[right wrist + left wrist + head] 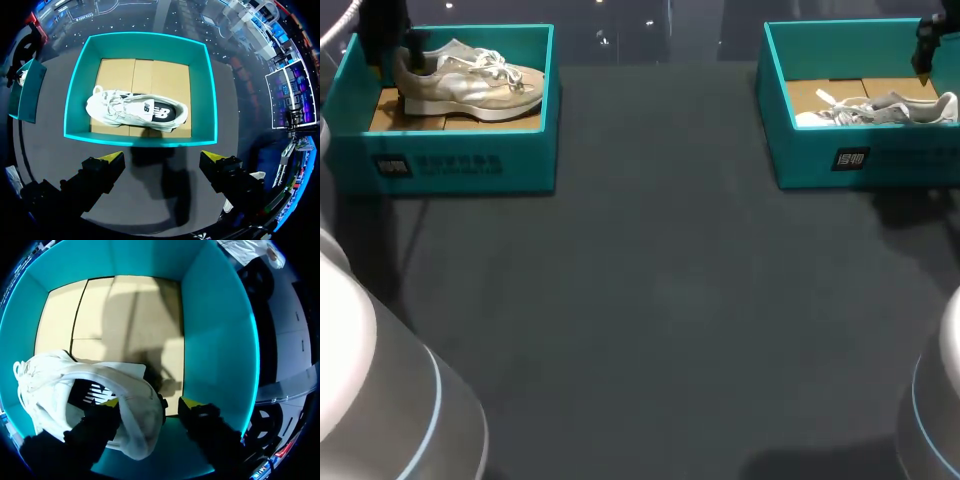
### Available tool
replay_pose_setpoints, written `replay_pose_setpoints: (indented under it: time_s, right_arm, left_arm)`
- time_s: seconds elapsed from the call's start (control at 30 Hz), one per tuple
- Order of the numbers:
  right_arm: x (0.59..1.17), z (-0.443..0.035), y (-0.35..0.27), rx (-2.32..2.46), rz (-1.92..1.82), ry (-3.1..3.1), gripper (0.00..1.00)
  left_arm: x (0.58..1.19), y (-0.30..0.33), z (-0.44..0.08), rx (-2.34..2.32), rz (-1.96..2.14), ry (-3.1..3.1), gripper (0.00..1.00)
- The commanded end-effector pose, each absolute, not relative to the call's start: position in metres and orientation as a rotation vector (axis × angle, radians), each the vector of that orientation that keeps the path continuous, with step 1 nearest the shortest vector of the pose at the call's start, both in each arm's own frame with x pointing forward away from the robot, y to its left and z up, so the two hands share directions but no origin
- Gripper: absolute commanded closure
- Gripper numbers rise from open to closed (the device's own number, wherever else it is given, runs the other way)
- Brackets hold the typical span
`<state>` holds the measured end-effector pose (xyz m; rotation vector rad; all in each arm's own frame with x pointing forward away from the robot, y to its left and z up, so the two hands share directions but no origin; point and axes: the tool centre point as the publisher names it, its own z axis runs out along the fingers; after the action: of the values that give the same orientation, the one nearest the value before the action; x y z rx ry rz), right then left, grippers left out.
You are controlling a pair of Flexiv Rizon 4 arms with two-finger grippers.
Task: Take the shoe out of the shoebox, open the shoe tongue, remove and reinsert the insole, then place the shoe into the shoebox
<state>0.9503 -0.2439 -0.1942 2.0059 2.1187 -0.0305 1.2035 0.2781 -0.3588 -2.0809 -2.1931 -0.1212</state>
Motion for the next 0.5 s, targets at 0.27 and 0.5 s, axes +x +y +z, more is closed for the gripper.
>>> replay_pose_setpoints:
  time_s: [0.27, 0.5]
  right_arm:
    - [0.9492, -0.1942, -0.2439, 2.005, -0.03, 2.117, 0.0]
    - [0.9492, -0.1942, -0.2439, 2.005, -0.03, 2.117, 0.0]
  left_arm:
    - [1.1978, 0.2788, -0.3698, -2.111, -0.159, -2.183, 0.32]
    - [1.1973, 0.2769, -0.3721, -2.126, -0.182, -2.166, 0.54]
